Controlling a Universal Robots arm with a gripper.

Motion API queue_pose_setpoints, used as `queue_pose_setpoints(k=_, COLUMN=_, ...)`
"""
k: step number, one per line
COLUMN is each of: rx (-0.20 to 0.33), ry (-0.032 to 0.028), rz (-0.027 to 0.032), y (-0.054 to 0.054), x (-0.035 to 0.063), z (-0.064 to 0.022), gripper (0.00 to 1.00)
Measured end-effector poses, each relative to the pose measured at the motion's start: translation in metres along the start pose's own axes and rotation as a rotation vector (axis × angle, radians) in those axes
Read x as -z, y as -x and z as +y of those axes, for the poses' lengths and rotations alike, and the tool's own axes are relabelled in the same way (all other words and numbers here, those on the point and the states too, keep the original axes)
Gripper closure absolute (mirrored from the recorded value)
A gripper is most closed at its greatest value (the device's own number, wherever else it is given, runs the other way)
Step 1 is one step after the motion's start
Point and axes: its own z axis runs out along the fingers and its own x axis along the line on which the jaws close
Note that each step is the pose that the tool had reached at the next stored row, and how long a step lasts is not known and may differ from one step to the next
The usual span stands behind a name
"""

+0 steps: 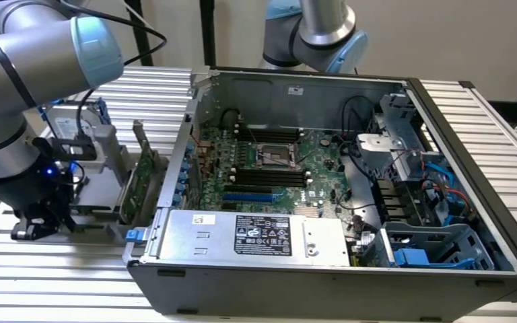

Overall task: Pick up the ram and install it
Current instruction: 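Pick up the ram and move it above insertion slot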

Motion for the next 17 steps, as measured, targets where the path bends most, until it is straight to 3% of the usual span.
queue_pose_setpoints(k=11, rx=0.000, ry=0.0002, rz=0.0001, y=0.002, x=0.0175, z=0.0007, gripper=1.00)
queue_pose_setpoints(k=17, rx=0.000, ry=0.0003, rz=0.0002, y=0.003, x=0.0416, z=0.0016, gripper=1.00)
